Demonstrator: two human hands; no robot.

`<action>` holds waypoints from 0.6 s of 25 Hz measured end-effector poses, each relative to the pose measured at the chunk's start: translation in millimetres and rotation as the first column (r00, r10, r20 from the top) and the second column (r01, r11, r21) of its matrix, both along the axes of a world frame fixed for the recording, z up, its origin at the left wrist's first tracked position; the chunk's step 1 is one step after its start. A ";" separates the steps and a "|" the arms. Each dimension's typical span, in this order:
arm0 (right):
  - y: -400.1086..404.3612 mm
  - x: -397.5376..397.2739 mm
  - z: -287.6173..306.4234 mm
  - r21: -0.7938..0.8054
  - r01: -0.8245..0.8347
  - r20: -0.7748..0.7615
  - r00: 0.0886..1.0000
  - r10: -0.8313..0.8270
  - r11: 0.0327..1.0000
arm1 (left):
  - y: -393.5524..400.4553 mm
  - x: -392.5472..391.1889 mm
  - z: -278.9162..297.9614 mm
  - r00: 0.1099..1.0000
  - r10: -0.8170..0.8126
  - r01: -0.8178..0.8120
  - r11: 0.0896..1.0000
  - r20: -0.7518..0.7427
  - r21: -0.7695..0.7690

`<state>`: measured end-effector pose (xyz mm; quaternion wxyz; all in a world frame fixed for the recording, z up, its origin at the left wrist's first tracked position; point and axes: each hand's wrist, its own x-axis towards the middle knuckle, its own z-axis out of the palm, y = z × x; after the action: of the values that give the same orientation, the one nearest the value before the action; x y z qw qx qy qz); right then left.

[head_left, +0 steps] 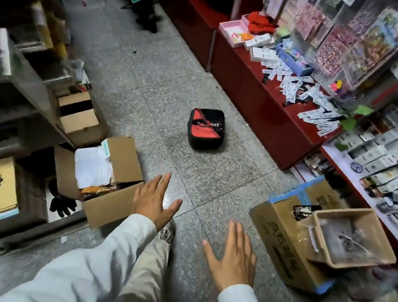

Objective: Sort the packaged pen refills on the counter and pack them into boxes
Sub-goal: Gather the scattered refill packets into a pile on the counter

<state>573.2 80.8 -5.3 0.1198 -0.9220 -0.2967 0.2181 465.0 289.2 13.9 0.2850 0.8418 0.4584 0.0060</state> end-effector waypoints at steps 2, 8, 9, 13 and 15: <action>38.7 34.6 -5.1 -0.010 0.008 0.015 1.000 -0.008 1.000 | 42.4 37.9 -7.3 0.999 -0.018 0.018 1.000 0.028 -0.007; 175.3 145.9 17.9 0.042 0.060 0.062 0.996 -0.063 0.997 | 193.9 166.3 15.4 0.989 -0.112 0.108 0.993 0.101 0.050; 193.4 159.7 22.7 0.053 0.066 0.066 0.995 -0.069 0.996 | 214.3 182.8 21.3 0.986 -0.123 0.116 0.991 0.108 0.066; 270.0 222.0 34.4 0.100 0.105 0.038 0.993 -0.109 0.989 | 291.2 252.7 36.3 0.980 -0.138 0.128 0.989 0.146 0.078; 310.3 262.8 28.9 0.098 0.109 0.032 0.993 -0.113 0.989 | 330.1 292.4 32.5 0.982 -0.132 0.124 0.990 0.138 0.067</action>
<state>836.0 391.1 23.6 0.1705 -0.9342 -0.2573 0.1791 757.4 619.3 46.5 0.2923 0.8748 0.3815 0.0609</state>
